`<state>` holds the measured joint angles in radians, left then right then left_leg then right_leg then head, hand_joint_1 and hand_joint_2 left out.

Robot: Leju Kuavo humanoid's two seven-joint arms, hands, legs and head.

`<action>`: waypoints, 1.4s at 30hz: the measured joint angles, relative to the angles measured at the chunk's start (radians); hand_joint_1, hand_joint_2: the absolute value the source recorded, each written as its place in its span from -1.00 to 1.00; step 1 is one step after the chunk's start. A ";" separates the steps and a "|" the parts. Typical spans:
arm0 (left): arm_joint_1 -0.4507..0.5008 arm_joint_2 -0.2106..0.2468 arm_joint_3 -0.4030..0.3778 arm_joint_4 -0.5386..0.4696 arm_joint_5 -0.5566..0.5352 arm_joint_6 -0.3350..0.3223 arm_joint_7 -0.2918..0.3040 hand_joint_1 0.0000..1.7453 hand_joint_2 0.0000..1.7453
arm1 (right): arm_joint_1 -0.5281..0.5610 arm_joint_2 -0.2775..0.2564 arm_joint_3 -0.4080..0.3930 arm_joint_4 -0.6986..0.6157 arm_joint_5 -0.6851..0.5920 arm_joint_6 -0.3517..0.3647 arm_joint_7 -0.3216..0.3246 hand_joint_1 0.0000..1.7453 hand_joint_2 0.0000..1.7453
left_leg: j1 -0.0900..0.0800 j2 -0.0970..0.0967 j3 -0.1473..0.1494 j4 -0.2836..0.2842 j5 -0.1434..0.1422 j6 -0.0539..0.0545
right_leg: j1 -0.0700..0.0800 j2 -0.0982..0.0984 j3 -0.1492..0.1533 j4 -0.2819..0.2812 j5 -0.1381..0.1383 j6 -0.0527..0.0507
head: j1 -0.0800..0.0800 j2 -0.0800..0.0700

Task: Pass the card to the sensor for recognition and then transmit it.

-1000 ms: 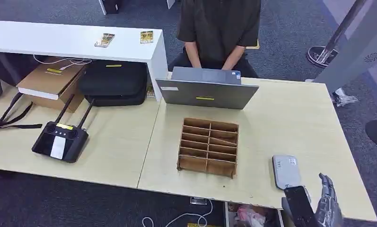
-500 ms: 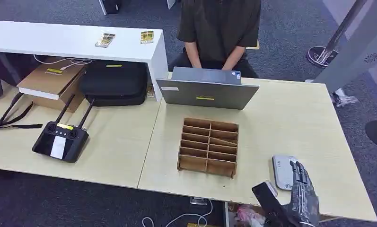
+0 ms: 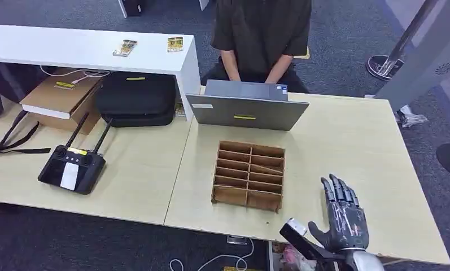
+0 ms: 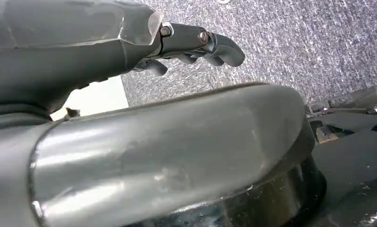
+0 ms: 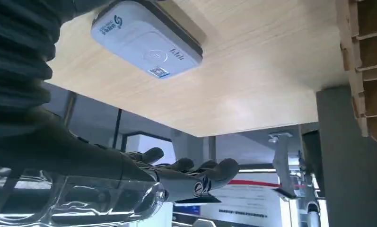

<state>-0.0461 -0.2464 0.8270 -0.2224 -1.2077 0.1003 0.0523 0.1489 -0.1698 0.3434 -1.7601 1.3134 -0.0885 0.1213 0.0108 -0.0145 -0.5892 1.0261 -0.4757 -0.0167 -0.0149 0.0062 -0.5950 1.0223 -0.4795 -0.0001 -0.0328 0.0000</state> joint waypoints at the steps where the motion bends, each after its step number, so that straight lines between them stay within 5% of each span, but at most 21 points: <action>1: 0.000 0.000 0.001 0.000 0.000 0.000 0.000 -1.00 -1.00 | -0.003 -0.005 0.008 0.002 0.000 0.000 0.000 -1.00 1.00 | 0.000 0.000 0.000 0.000 0.000 0.000 | 0.000 0.000 0.000 0.000 0.000 0.000 | 0.000 0.000; 13: -0.001 -0.001 0.004 0.000 0.008 -0.007 0.000 -1.00 -1.00 | -0.024 -0.006 0.084 0.017 -0.011 0.003 0.016 -1.00 1.00 | 0.000 0.000 0.000 0.000 0.000 0.000 | 0.000 0.000 0.000 0.000 0.000 0.000 | 0.000 0.000; 30: -0.004 -0.003 0.016 0.000 0.020 -0.018 0.001 -1.00 -1.00 | -0.059 0.109 0.141 0.055 0.032 0.004 0.079 -1.00 1.00 | 0.000 0.000 0.000 0.000 0.000 0.000 | 0.000 0.000 0.000 0.000 0.000 0.000 | 0.000 0.000; 42: -0.010 -0.005 0.021 0.000 0.019 -0.028 0.000 -1.00 -1.00 | -0.093 0.194 0.152 0.097 0.033 0.015 0.064 -1.00 1.00 | 0.000 0.000 0.000 0.000 0.000 0.000 | 0.000 0.000 0.000 0.000 0.000 0.000 | 0.000 0.000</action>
<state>-0.0561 -0.2514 0.8476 -0.2224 -1.1883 0.0725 0.0519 0.0562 0.0244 0.4955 -1.6636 1.3466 -0.0736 0.1854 0.0110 -0.0143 -0.5892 1.0261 -0.4756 -0.0169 -0.0147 0.0063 -0.5950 1.0226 -0.4797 -0.0004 -0.0328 0.0000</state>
